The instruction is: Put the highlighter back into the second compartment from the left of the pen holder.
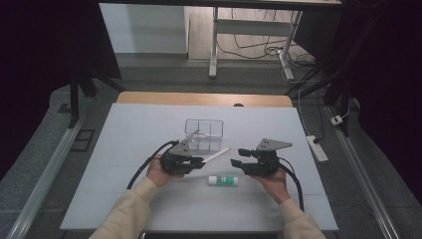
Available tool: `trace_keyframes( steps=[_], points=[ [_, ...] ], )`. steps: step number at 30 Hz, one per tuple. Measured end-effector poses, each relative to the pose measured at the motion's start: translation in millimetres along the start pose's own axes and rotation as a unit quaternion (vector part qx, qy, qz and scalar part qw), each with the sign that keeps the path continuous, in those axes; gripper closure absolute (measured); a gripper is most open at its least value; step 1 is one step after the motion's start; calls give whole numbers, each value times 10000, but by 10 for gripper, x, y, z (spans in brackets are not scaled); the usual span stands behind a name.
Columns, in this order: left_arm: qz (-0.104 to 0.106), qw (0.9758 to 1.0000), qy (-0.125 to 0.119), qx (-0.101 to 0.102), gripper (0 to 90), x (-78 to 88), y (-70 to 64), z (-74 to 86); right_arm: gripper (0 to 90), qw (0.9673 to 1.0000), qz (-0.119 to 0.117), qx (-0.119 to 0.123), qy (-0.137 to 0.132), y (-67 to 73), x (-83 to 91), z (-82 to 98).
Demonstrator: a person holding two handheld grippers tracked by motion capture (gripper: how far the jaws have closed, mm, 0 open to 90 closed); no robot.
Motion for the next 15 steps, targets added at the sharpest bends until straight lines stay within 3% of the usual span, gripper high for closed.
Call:
trace_keyframes(
  steps=[15],
  points=[
    [69,9999,14,-117,789,-105,-51,-70,458,9998,-116,-130,-122,4,-107,-61]
  ],
)
Point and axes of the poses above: each handheld gripper's, and its own axes: x roughly backward along the jaws, z roughly out of its underside, y roughly to its left, the point moved 3 cm from there along -x, roughly forward along the jaws, and after that the axes turned 3 degrees about -z, right-handed, at the moved point
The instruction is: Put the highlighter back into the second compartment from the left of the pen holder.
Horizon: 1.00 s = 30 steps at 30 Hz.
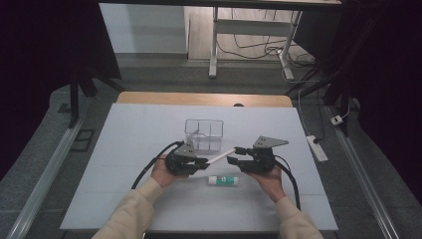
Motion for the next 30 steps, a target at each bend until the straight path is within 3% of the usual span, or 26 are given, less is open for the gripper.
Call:
trace_keyframes(
  steps=[5,13,20,30],
  points=[
    [-12,10000,43,-57,789,-40,-19,-16,489,10000,-61,-13,-40,20,-26,-14],
    [-159,9990,301,-284,788,-118,-50,-40,579,9993,-155,-240,-235,3,4,-39],
    [-198,9985,378,-342,788,-138,-55,-51,657,9986,-252,-304,-358,18,27,-80],
    [-199,9982,370,-419,783,-87,-43,-46,730,9945,-721,-380,-660,54,39,-129]
  ],
)
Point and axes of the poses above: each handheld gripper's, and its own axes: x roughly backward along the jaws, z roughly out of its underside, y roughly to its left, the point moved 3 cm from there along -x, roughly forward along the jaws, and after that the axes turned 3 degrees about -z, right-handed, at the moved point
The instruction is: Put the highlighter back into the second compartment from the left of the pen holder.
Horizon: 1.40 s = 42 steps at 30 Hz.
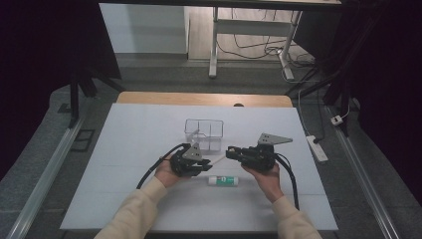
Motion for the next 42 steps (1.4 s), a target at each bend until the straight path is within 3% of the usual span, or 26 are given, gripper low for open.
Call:
trace_keyframes(
  steps=[9,14,23,25,29,35,42],
  points=[
    [-82,9999,76,4,765,4,4,14,773,9993,-361,12,-83,45,-35,-20],
    [-93,9998,65,133,746,-2,25,31,777,9992,-344,211,-30,80,-52,-22],
    [-307,9985,-3,454,657,79,83,95,777,9994,-112,326,-99,60,-4,-41],
    [-446,9975,-33,547,612,114,94,115,777,9993,-85,329,-123,54,5,-45],
    [-486,9958,-101,770,575,180,112,173,777,9993,-50,334,-155,49,15,-57],
    [-644,9939,-76,895,506,297,113,277,777,9992,-8,334,-211,34,48,-81],
    [-863,9896,-61,1145,474,480,122,499,777,9989,33,345,-326,22,104,-141]
  ],
)
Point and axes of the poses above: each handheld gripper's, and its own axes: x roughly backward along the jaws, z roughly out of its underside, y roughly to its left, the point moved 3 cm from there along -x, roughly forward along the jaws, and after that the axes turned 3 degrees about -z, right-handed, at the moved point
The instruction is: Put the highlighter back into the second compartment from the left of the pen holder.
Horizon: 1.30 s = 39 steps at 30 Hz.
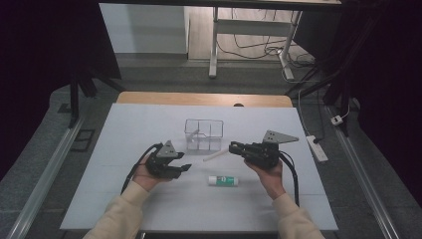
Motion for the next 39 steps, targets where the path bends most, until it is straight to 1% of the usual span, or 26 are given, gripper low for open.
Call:
trace_keyframes(
  steps=[3,7,15,19,22,24,25,30,39],
  points=[
    [-79,9999,-21,105,464,79,38,83,777,10000,33,-2,-27,-12,12,-22],
    [-128,9996,-37,233,451,166,76,188,776,9999,69,22,-77,-21,34,-63],
    [-265,9986,-2,450,434,323,139,408,776,9997,146,37,-198,-31,92,-163],
    [-357,9977,3,574,431,416,180,533,776,9994,174,52,-290,-35,126,-230],
    [-504,9964,-33,682,430,479,218,612,776,9992,194,88,-327,-34,137,-284],
    [-524,9954,-55,795,430,510,242,660,776,9991,211,107,-359,-33,141,-323],
    [-538,9952,-58,816,430,524,253,682,776,9990,227,121,-363,-33,144,-342],
    [-553,9948,-14,858,429,553,272,750,776,9984,304,99,-477,-62,163,-426],
    [-513,9951,-6,850,428,534,269,746,776,9974,397,132,-595,-117,142,-576]
  ],
)
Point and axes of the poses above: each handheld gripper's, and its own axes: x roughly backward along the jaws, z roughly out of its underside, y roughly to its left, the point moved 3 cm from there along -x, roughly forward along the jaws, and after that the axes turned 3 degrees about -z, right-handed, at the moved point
